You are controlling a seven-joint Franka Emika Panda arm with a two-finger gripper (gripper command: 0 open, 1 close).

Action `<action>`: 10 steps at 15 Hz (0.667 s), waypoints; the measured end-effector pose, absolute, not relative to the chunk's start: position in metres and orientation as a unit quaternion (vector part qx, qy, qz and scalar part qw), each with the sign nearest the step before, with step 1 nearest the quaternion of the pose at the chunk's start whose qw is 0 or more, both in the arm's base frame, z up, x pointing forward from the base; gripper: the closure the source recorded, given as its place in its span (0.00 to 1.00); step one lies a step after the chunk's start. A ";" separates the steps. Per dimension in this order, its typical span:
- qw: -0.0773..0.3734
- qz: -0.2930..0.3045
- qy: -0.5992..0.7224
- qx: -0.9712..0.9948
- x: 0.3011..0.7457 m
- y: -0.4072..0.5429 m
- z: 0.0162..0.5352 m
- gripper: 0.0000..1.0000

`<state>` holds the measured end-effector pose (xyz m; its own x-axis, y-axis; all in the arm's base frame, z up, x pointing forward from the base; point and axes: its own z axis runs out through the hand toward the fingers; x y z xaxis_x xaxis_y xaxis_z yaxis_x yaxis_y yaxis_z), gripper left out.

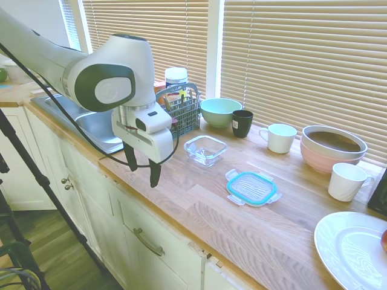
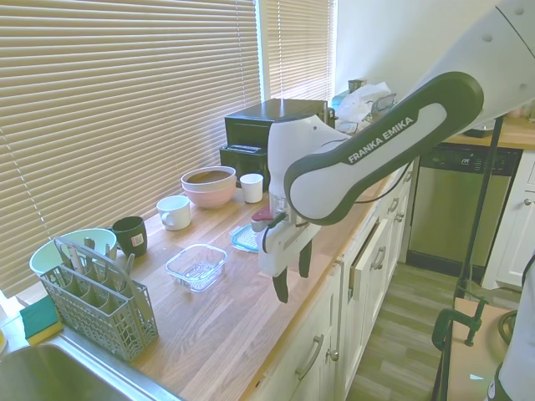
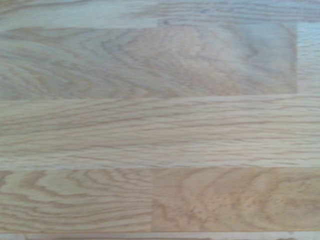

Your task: Cover the lid of the food container

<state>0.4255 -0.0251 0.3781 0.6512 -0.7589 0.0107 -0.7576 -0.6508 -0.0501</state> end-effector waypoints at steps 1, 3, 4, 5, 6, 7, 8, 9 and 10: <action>0.024 -0.019 0.420 -0.907 0.427 -0.039 0.382 0.00; 0.032 -0.024 0.425 -0.904 0.428 -0.074 0.394 0.00; 0.037 -0.028 0.428 -0.903 0.428 -0.096 0.402 0.00; 0.040 -0.030 0.431 -0.901 0.428 -0.114 0.409 0.00; 0.044 -0.031 0.431 -0.901 0.430 -0.130 0.416 0.00; 0.048 -0.031 0.428 -0.902 0.433 -0.144 0.423 0.00; 0.050 -0.032 0.424 -0.904 0.440 -0.156 0.429 0.00; 0.049 -0.034 0.419 -0.906 0.450 -0.165 0.432 0.00; 0.047 -0.034 0.412 -0.909 0.460 -0.172 0.434 0.00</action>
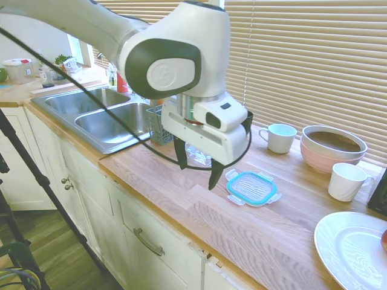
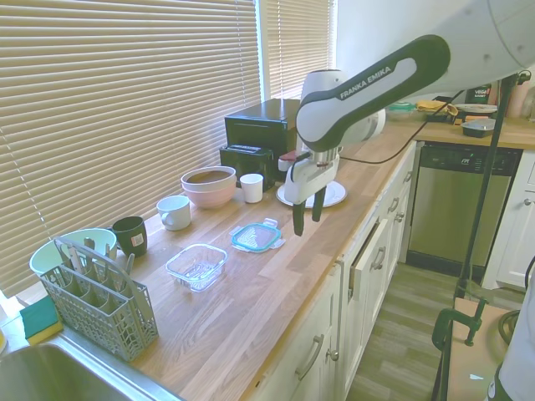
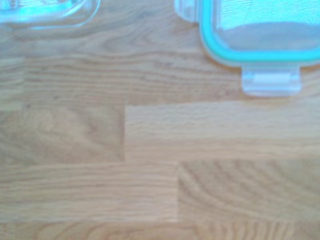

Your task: Cover the lid of the food container

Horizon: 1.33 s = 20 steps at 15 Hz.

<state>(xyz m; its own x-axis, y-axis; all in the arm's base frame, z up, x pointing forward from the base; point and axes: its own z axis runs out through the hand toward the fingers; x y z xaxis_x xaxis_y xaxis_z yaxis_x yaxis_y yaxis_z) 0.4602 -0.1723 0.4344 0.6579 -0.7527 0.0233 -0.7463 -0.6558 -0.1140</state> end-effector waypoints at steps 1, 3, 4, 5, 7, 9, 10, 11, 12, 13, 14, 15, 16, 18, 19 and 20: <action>0.044 -0.035 0.403 -0.913 0.471 -0.179 0.437 0.00; 0.041 -0.035 0.386 -0.921 0.494 -0.190 0.442 0.00; 0.041 -0.032 0.378 -0.924 0.505 -0.196 0.444 0.00; 0.041 -0.028 0.373 -0.927 0.516 -0.202 0.443 0.00; 0.038 -0.017 0.363 -0.931 0.540 -0.218 0.438 0.00; 0.035 -0.009 0.348 -0.937 0.562 -0.239 0.430 0.00; 0.037 -0.010 0.337 -0.941 0.571 -0.249 0.428 0.00; 0.043 -0.014 0.323 -0.945 0.579 -0.259 0.426 0.00; 0.053 -0.014 0.311 -0.949 0.586 -0.267 0.424 0.00; 0.062 -0.012 0.303 -0.951 0.590 -0.276 0.421 0.00; 0.069 -0.007 0.300 -0.951 0.594 -0.284 0.417 0.00; 0.075 0.000 0.300 -0.951 0.598 -0.293 0.412 0.00; 0.080 0.006 0.300 -0.951 0.602 -0.300 0.405 0.00; 0.084 0.014 0.300 -0.950 0.613 -0.305 0.388 0.00; 0.086 0.018 0.297 -0.951 0.619 -0.305 0.379 0.00; 0.086 0.021 0.296 -0.951 0.623 -0.304 0.373 0.00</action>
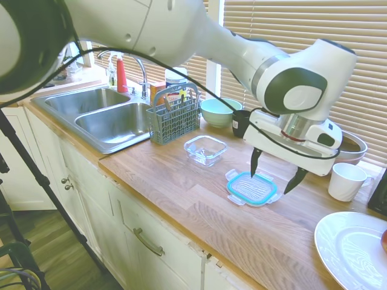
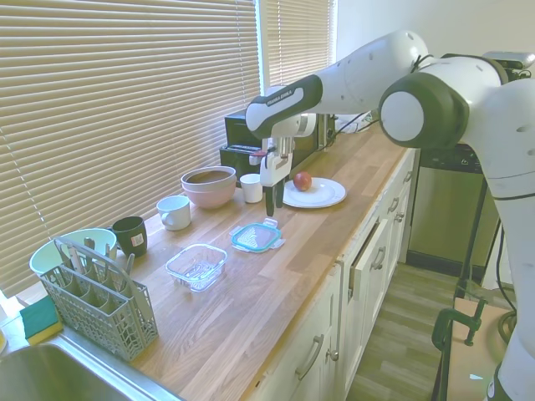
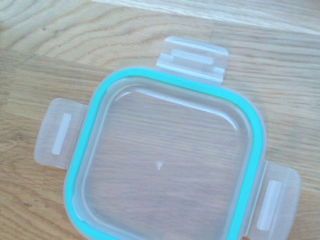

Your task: Cover the lid of the food container

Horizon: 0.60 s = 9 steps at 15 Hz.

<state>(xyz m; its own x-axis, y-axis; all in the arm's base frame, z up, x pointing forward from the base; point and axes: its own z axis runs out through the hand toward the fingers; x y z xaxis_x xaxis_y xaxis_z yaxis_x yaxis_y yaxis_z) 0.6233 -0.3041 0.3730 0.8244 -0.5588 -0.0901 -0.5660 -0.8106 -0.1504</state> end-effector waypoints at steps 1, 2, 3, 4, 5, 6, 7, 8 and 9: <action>0.085 0.022 0.294 -0.952 0.627 -0.304 0.369 0.00; 0.085 0.022 0.294 -0.952 0.629 -0.304 0.366 0.00; 0.084 0.021 0.293 -0.952 0.630 -0.303 0.363 0.00; 0.084 0.021 0.293 -0.952 0.632 -0.303 0.361 0.00; 0.084 0.020 0.292 -0.953 0.633 -0.301 0.357 0.00; 0.083 0.019 0.290 -0.953 0.635 -0.300 0.353 0.00; 0.084 0.019 0.289 -0.954 0.638 -0.298 0.348 0.00; 0.085 0.020 0.288 -0.954 0.639 -0.296 0.342 0.00; 0.086 0.019 0.288 -0.954 0.641 -0.295 0.338 0.00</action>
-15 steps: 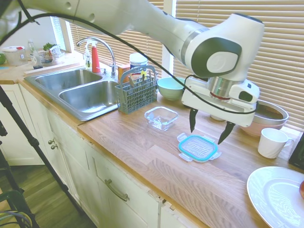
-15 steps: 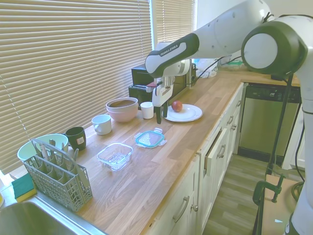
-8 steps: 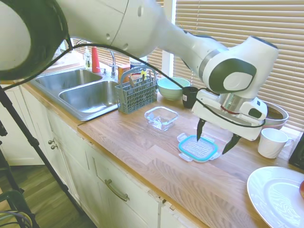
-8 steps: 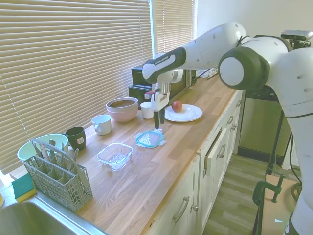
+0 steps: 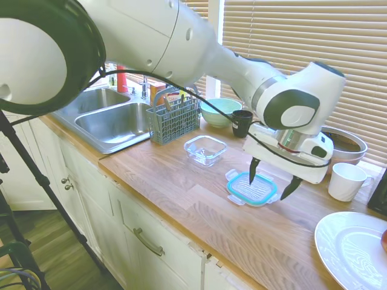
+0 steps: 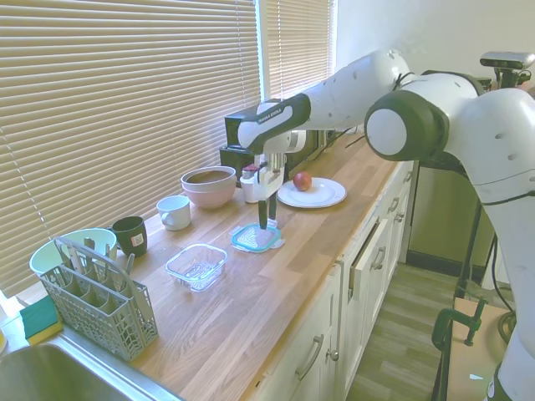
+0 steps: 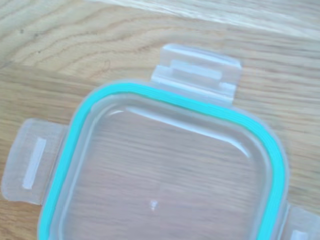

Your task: Cover the lid of the food container

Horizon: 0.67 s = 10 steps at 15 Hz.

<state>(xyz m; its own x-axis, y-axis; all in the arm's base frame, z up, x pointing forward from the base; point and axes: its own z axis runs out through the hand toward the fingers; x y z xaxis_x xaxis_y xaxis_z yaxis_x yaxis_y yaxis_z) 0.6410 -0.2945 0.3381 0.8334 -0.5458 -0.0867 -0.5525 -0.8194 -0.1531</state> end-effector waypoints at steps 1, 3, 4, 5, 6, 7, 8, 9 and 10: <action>0.087 0.019 0.289 -0.953 0.641 -0.295 0.335 0.00; 0.093 0.018 0.296 -0.950 0.640 -0.300 0.332 0.00; 0.098 0.018 0.299 -0.949 0.638 -0.302 0.331 0.00; 0.103 0.019 0.300 -0.948 0.638 -0.303 0.330 0.00; 0.108 0.021 0.301 -0.947 0.638 -0.303 0.329 0.00; 0.116 0.025 0.302 -0.946 0.639 -0.302 0.327 0.00; 0.122 0.028 0.303 -0.945 0.640 -0.303 0.326 0.00; 0.128 0.030 0.305 -0.943 0.640 -0.305 0.326 0.00; 0.132 0.032 0.307 -0.942 0.640 -0.306 0.326 0.00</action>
<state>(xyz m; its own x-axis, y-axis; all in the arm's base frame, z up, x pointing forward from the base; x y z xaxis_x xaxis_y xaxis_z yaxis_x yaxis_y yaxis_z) 0.6402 -0.3064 0.3262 0.8099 -0.5694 -0.1408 -0.5862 -0.7770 -0.2293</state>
